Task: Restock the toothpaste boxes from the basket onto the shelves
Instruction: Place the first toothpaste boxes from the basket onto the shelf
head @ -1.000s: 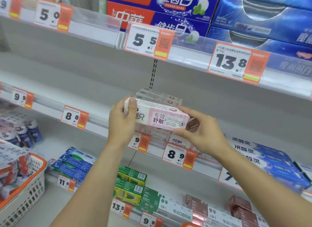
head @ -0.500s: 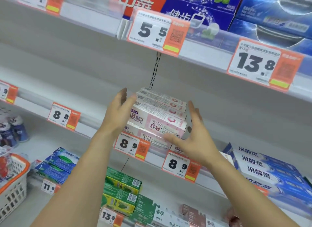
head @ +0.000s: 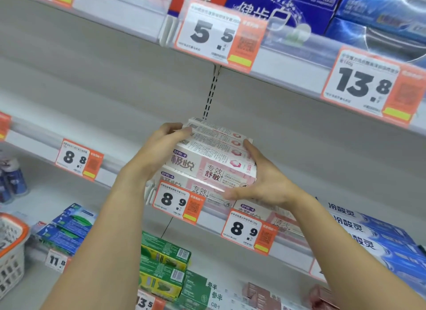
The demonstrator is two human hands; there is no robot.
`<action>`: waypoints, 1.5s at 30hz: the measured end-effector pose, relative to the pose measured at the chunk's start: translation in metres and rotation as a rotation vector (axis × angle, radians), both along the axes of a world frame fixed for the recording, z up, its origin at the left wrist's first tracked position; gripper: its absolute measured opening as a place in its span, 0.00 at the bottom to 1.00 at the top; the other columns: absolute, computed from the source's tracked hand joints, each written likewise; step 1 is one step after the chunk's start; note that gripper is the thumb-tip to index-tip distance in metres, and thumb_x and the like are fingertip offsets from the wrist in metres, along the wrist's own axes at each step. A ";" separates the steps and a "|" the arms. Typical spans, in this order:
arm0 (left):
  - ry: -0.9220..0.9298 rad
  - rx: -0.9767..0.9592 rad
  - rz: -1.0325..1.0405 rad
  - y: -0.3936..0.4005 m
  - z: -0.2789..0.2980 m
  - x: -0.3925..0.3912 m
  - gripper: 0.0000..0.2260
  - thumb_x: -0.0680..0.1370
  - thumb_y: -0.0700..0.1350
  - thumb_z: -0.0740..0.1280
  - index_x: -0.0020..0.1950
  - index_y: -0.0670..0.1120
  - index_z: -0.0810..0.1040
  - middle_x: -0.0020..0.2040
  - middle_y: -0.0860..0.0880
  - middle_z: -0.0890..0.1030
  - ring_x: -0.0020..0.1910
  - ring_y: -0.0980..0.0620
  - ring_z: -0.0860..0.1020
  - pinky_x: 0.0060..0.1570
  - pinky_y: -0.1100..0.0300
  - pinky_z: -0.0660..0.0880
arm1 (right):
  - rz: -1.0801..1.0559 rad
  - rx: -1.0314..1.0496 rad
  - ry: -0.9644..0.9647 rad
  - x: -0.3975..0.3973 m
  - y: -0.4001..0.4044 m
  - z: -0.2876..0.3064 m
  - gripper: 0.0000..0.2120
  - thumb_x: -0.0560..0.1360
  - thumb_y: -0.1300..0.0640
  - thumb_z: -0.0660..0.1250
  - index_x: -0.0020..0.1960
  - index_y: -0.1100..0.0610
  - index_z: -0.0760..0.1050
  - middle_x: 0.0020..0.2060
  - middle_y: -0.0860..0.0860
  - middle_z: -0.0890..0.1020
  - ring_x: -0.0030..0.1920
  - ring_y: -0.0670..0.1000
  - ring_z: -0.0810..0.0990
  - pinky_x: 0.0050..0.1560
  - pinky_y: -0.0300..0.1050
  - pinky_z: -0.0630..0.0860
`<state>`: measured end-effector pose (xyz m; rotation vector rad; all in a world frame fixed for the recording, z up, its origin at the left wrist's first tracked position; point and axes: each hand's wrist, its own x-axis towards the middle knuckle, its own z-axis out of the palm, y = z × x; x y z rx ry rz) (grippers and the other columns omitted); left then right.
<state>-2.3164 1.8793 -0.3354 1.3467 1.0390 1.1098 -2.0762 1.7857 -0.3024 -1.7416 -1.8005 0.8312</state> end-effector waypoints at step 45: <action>0.378 0.375 0.333 -0.045 0.042 -0.003 0.20 0.81 0.48 0.63 0.73 0.46 0.70 0.69 0.48 0.75 0.68 0.50 0.72 0.64 0.56 0.67 | -0.172 0.202 -0.091 -0.022 -0.043 0.008 0.66 0.59 0.47 0.84 0.81 0.47 0.42 0.80 0.51 0.54 0.78 0.50 0.59 0.76 0.47 0.61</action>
